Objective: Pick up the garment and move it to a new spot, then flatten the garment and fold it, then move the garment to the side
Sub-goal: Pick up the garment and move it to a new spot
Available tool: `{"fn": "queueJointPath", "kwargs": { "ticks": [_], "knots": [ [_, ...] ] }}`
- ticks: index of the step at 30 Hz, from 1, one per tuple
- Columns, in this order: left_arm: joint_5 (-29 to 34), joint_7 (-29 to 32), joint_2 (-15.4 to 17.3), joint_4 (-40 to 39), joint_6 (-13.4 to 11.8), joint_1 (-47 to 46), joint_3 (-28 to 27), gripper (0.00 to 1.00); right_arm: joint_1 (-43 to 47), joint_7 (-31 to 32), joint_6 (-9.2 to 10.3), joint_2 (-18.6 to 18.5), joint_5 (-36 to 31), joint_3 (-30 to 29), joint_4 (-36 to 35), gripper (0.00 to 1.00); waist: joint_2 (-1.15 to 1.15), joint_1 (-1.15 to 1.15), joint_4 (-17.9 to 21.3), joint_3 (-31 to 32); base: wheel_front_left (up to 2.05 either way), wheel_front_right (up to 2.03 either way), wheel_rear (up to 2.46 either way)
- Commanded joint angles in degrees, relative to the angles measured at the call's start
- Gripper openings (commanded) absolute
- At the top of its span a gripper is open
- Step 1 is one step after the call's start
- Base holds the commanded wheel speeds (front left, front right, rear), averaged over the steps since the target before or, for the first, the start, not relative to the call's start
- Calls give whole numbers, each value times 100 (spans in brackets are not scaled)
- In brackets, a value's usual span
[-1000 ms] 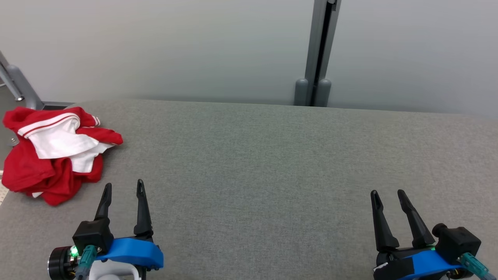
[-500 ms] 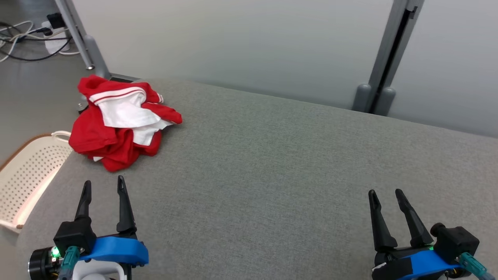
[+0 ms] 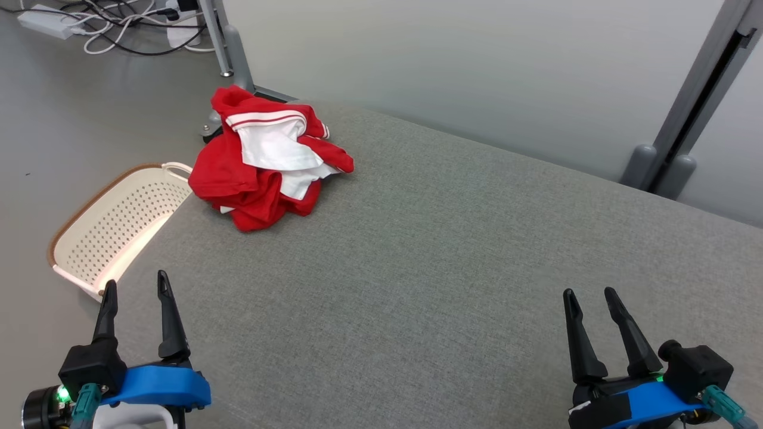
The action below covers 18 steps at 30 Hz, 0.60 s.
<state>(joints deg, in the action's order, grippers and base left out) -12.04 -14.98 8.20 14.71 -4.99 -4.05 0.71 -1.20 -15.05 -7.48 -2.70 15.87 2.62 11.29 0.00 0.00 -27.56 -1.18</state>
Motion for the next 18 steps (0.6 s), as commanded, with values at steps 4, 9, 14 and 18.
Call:
{"fn": "queueJointPath", "kwargs": {
  "ticks": [4,9,14,18],
  "knots": [
    [-56,-25,73,3,31,22,-53,100,-64,-20,-3,-34,-16,18,-7,100,0,0,-174,-48,0,0,0],
    [-124,-27,86,14,13,43,-131,100,-73,-20,-3,-33,-34,55,2,100,0,0,-166,-55,0,0,0],
    [-310,-28,137,18,39,-206,-353,100,-131,-20,-3,-34,-149,69,-31,100,0,0,60,-108,0,0,0],
    [-433,-20,368,-48,88,-674,-573,100,-220,-20,-3,-35,-299,-44,-159,100,0,0,446,-273,0,0,0]
  ]
}}
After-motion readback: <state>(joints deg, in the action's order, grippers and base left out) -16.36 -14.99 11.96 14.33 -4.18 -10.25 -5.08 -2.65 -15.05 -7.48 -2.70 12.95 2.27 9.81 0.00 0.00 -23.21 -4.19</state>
